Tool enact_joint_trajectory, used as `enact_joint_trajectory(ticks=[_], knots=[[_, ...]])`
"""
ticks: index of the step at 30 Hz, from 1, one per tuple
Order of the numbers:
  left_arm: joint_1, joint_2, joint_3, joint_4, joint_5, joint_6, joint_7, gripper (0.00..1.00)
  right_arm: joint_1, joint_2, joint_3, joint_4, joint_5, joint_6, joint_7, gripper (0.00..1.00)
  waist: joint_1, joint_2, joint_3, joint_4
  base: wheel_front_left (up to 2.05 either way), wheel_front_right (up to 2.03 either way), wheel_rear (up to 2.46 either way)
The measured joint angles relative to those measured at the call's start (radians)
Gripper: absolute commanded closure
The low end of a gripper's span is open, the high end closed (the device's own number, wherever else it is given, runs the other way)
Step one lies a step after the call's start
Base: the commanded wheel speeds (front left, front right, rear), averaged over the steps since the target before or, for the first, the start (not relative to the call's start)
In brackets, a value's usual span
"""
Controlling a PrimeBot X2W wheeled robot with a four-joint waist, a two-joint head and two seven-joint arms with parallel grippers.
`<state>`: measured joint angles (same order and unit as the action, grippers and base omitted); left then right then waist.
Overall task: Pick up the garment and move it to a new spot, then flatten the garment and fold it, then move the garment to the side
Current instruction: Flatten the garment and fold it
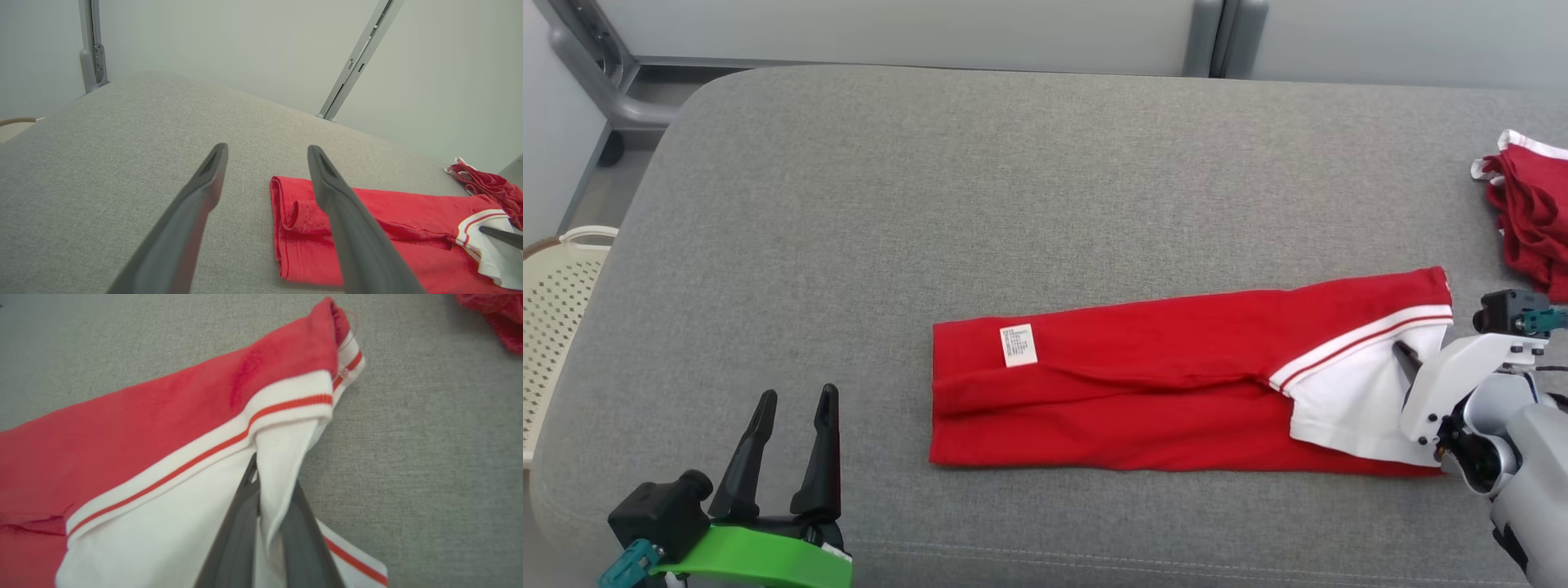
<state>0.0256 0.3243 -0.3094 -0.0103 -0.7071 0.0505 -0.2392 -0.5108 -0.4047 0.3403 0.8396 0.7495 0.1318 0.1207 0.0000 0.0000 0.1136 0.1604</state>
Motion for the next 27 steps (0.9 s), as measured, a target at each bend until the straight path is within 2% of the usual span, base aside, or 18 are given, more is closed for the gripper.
enact_joint_trajectory(ticks=[11,15,27], knots=[[0.006,0.0,-0.009,-0.005,-0.002,0.002,0.002,0.0,-0.035,-0.098,0.025,-0.069,0.021,0.0,-0.018,1.0,0.0,0.0,-0.02,-0.057,0.0,0.0,0.0],[0.007,0.001,-0.008,-0.009,-0.002,0.006,0.002,0.0,-0.06,-0.146,-0.005,-0.072,0.01,0.0,-0.04,1.0,0.0,0.0,-0.021,-0.081,0.0,0.0,0.0],[0.006,-0.006,-0.015,-0.008,-0.004,0.006,0.0,0.0,-0.068,-0.171,-0.026,-0.095,-0.018,0.0,-0.001,1.0,0.0,0.0,-0.014,-0.106,0.0,0.0,0.0]])
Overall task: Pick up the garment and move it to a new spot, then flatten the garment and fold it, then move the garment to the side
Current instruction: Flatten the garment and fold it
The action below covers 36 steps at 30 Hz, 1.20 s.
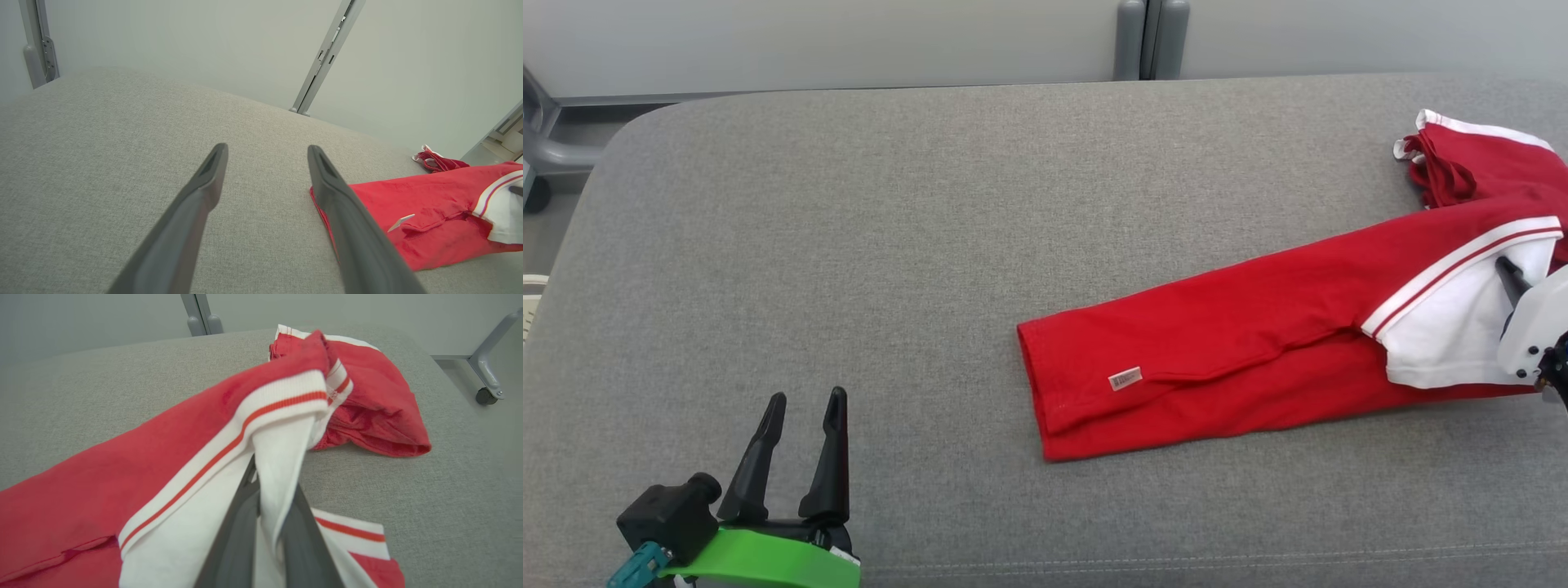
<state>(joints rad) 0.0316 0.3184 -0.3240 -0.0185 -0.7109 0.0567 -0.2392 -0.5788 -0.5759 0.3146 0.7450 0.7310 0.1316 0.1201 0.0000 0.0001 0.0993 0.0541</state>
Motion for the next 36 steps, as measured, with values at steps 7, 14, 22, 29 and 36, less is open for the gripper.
enact_joint_trajectory(ticks=[7,14,22,29,36], knots=[[-0.002,-0.013,-0.002,0.008,-0.001,0.0,-0.006,0.0,-0.004,-0.007,-0.007,-0.044,-0.016,0.0,0.042,1.0,0.0,0.0,-0.003,-0.003,0.0,0.0,0.0],[-0.002,-0.027,-0.004,0.023,-0.001,-0.005,-0.01,0.0,0.003,0.003,0.01,-0.172,-0.015,0.0,0.099,1.0,0.0,0.0,-0.015,-0.009,0.0,0.0,0.0],[-0.002,-0.042,-0.006,0.037,-0.001,-0.018,-0.015,0.0,0.054,0.06,0.006,-0.357,-0.029,0.0,0.179,1.0,0.0,0.0,-0.034,-0.016,0.0,0.0,0.0],[-0.002,-0.052,-0.007,0.048,-0.001,-0.028,-0.017,0.0,0.111,0.151,0.003,-0.486,-0.06,-0.001,0.264,1.0,0.0001,0.0,-0.05,-0.01,0.0,0.0,0.0],[-0.003,-0.066,-0.017,0.056,0.002,-0.041,-0.018,0.0,0.125,0.288,0.019,-0.496,-0.117,-0.001,0.298,1.0,0.0,0.0,-0.055,0.005,0.0,0.0,0.0]])
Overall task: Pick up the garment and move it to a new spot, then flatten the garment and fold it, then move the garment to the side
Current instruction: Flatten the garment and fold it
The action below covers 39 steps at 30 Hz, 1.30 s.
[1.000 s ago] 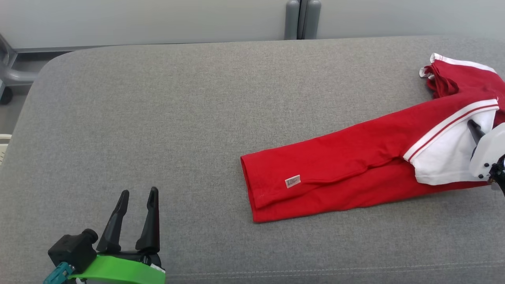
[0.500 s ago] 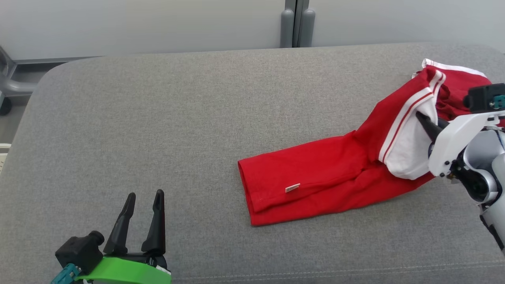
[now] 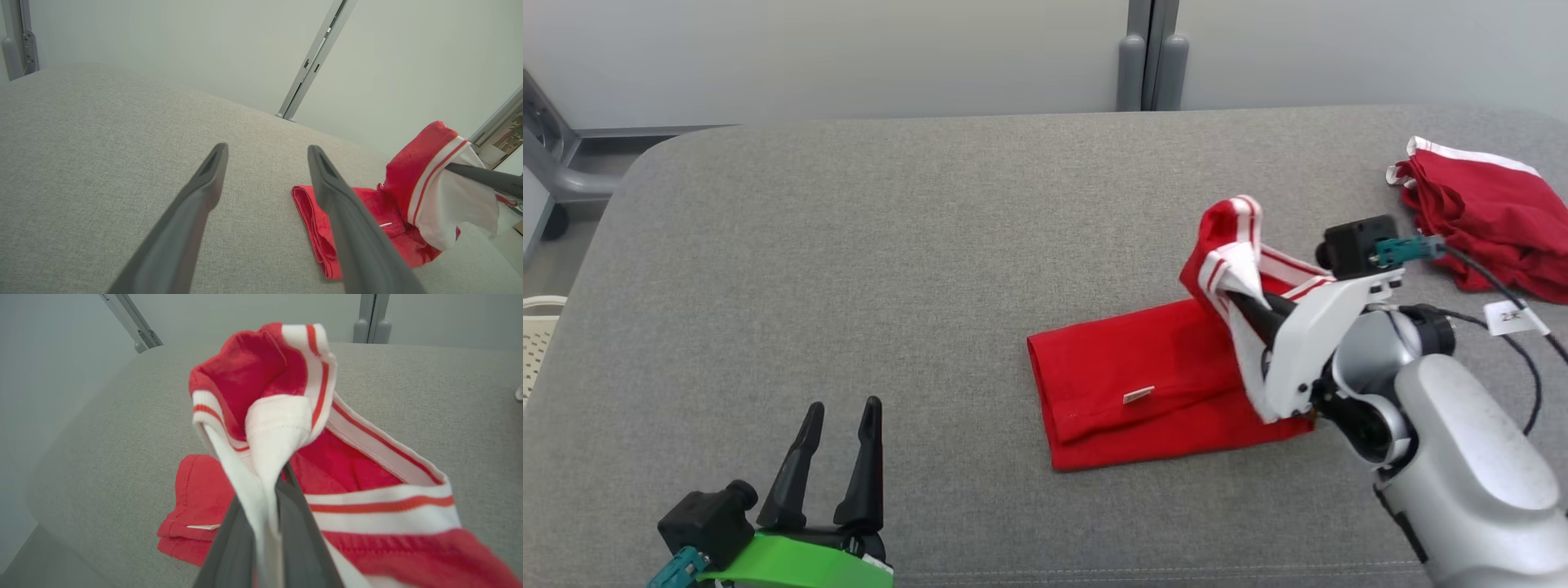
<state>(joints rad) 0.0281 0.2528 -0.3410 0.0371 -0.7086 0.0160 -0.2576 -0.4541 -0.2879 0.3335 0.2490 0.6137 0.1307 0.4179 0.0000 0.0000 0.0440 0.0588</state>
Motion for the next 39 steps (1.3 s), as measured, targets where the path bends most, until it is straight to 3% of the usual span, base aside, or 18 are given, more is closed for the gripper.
enact_joint_trajectory(ticks=[13,22,27,28,29,30,39], knots=[[-0.039,-0.021,-0.029,0.023,0.012,-0.033,0.0,0.0,-0.067,0.207,0.042,0.251,-0.075,0.0,-0.053,1.0,0.0,0.0,0.022,0.063,0.0,0.0,0.0],[-0.059,-0.037,-0.045,0.058,0.014,-0.052,0.0,0.0,-0.121,0.237,0.074,0.458,-0.091,0.0,-0.124,1.0,0.0,0.0,0.033,0.117,0.0,0.0,0.0],[-0.06,-0.04,-0.048,0.067,0.015,-0.056,0.0,0.0,-0.132,0.238,0.136,0.519,-0.044,0.0,-0.161,1.0,0.0,0.0,0.029,0.136,0.0,0.0,0.0],[-0.06,-0.04,-0.048,0.068,0.015,-0.056,-0.001,0.0,-0.137,0.238,0.145,0.529,-0.038,0.0,-0.168,0.81,0.0,0.0,0.027,0.138,0.0,0.0,0.0],[-0.059,-0.04,-0.048,0.069,0.015,-0.056,-0.001,0.0,-0.144,0.237,0.156,0.539,-0.029,0.0,-0.174,0.47,0.0,0.0,0.025,0.138,0.0,0.0,0.0],[-0.059,-0.04,-0.048,0.069,0.015,-0.056,-0.001,0.0,-0.144,0.237,0.156,0.539,-0.029,0.0,-0.174,0.0,0.0,0.0,0.025,0.138,0.0,0.0,0.0],[-0.047,-0.037,-0.047,0.068,0.015,-0.051,0.0,0.0,-0.176,0.239,0.269,0.509,0.053,0.0,-0.215,0.0,0.0,0.0,0.002,0.111,0.0,0.0,0.0]])
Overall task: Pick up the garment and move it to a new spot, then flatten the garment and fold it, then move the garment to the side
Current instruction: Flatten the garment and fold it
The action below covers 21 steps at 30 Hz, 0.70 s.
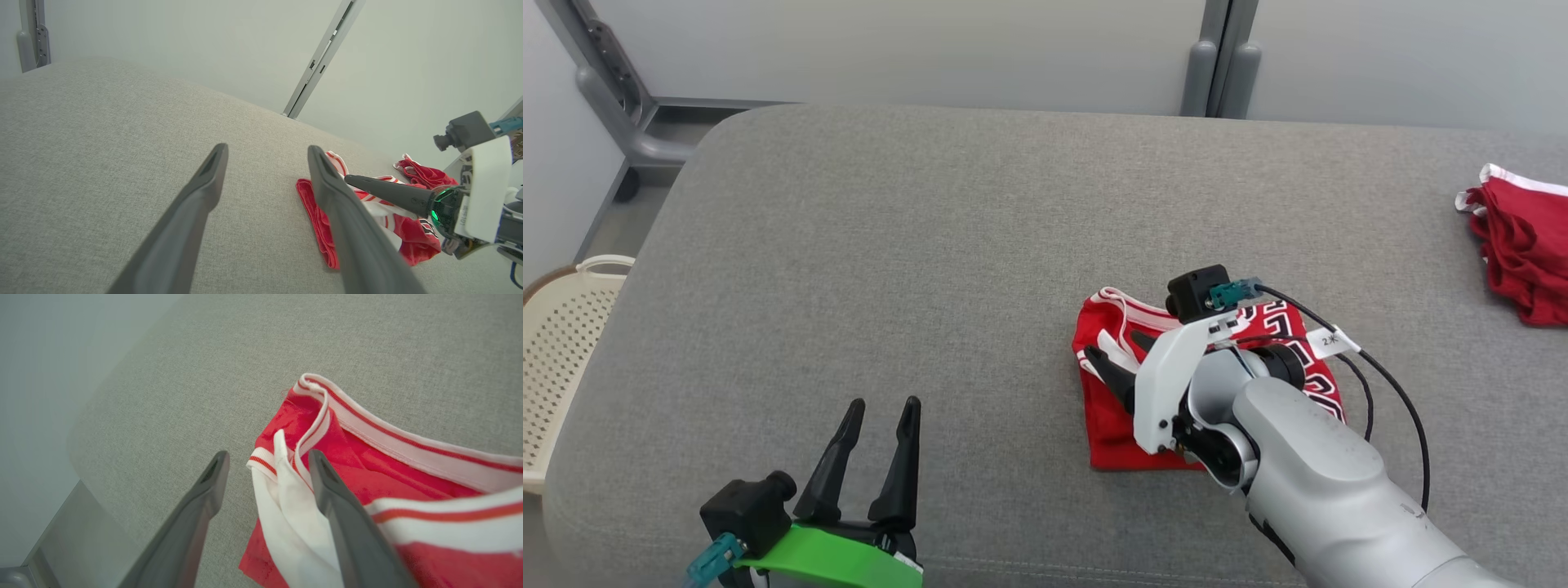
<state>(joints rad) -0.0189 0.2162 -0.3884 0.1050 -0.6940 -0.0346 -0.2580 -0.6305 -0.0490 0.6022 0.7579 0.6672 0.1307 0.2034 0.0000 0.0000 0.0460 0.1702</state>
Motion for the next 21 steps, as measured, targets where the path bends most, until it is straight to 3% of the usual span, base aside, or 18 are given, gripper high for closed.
enact_joint_trajectory(ticks=[8,21], knots=[[0.016,0.013,0.002,-0.018,0.0,0.013,0.003,0.0,-0.038,0.0,0.01,-0.084,0.007,0.0,0.011,0.0,0.0,0.0,-0.024,-0.047,0.0,0.0,0.0],[0.03,0.024,0.001,-0.055,0.0,0.026,0.01,0.0,-0.011,-0.142,-0.298,-0.227,-0.101,0.0,-0.007,0.0,0.0,0.0,-0.02,-0.097,0.0,0.0,0.0]])
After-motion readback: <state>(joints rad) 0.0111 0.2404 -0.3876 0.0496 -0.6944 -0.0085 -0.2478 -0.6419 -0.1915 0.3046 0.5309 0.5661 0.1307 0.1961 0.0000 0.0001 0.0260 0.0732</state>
